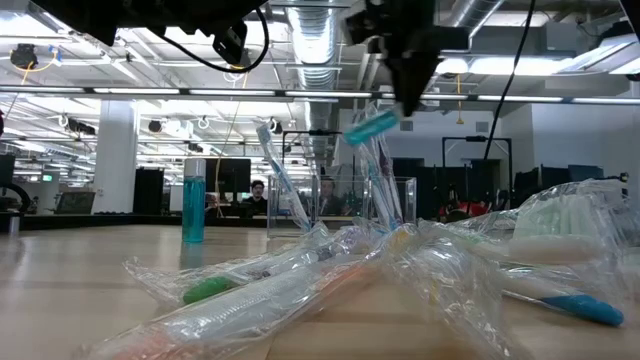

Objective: Pick & Place toothbrushing station
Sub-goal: Put the mouthwash into the transparent organizer

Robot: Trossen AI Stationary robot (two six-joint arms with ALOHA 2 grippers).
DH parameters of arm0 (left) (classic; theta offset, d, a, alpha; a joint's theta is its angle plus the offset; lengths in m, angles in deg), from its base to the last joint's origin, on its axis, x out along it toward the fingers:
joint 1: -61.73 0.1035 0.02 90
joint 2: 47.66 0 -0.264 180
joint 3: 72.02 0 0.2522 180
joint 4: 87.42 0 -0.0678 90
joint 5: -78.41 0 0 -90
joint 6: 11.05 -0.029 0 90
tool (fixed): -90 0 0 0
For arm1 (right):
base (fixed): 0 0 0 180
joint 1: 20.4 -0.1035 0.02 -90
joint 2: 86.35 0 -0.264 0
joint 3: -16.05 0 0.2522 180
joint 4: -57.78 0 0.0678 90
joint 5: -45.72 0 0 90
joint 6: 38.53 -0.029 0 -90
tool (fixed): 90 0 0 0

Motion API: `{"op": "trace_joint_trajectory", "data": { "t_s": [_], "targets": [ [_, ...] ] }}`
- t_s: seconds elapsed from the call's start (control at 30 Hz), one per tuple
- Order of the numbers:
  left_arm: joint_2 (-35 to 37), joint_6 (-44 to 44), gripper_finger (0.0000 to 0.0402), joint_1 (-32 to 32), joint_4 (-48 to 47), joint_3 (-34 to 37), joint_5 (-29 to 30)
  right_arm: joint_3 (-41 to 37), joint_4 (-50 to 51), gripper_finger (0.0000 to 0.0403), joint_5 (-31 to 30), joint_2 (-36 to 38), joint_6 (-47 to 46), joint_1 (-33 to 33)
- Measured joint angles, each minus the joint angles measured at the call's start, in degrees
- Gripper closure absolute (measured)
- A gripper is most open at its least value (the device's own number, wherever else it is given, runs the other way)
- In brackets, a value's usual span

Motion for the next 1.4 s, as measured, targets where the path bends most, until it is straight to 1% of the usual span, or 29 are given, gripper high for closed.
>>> {"op": "trace_joint_trajectory", "data": {
  "t_s": [0.07,0.17,0.23,0.3,0.53,0.67,0.8,1.03,1.13,1.3,1.4],
  "targets": [
    [0.0,0.0,0.0395,0.0,0.0,0.0,0.0,-0.3,1.7,0.0329,-0.1,-0.7,1.0,0.0],
    [0.0,0.1,0.0395,0.0,-0.9,0.0,0.0,0.3,0.7,0.0329,-0.4,-2.3,1.8,0.4],
    [0.0,0.1,0.0395,-0.2,-0.9,0.0,-0.1,0.0,1.9,0.0329,-0.6,-2.5,1.7,0.6],
    [0.0,0.1,0.0395,-0.2,-1.3,0.0,-0.3,0.4,-0.1,0.0329,-0.8,-2.7,2.2,1.0],
    [0.0,0.2,0.0395,-0.2,-1.5,0.0,-3.1,0.2,-1.0,0.0329,-1.6,-2.8,3.3,1.2],
    [0.0,0.2,0.0395,-0.2,-1.5,0.0,-3.4,0.2,-2.2,0.0329,-1.7,-2.8,5.6,0.9],
    [0.0,0.2,0.0395,-0.2,-1.5,0.0,-3.5,0.2,-4.2,0.0329,-4.2,-2.8,7.2,0.6],
    [0.0,0.2,0.0395,-0.2,-1.5,0.0,-3.9,0.2,-5.0,0.0329,-6.0,-2.8,9.0,0.4],
    [0.0,0.2,0.0395,-0.2,-1.5,0.0,-6.2,0.2,-5.2,0.0329,-6.3,-2.8,9.0,0.1],
    [0.8,0.2,0.0395,-0.2,-1.4,0.0,-11.9,-0.1,-5.7,0.0329,-8.1,-2.8,10.2,-0.6],
    [1.8,0.4,0.0395,-0.2,-1.6,0.0,-13.4,-1.4,-7.3,0.0329,-9.0,-2.8,10.5,-0.9]
  ]
}}
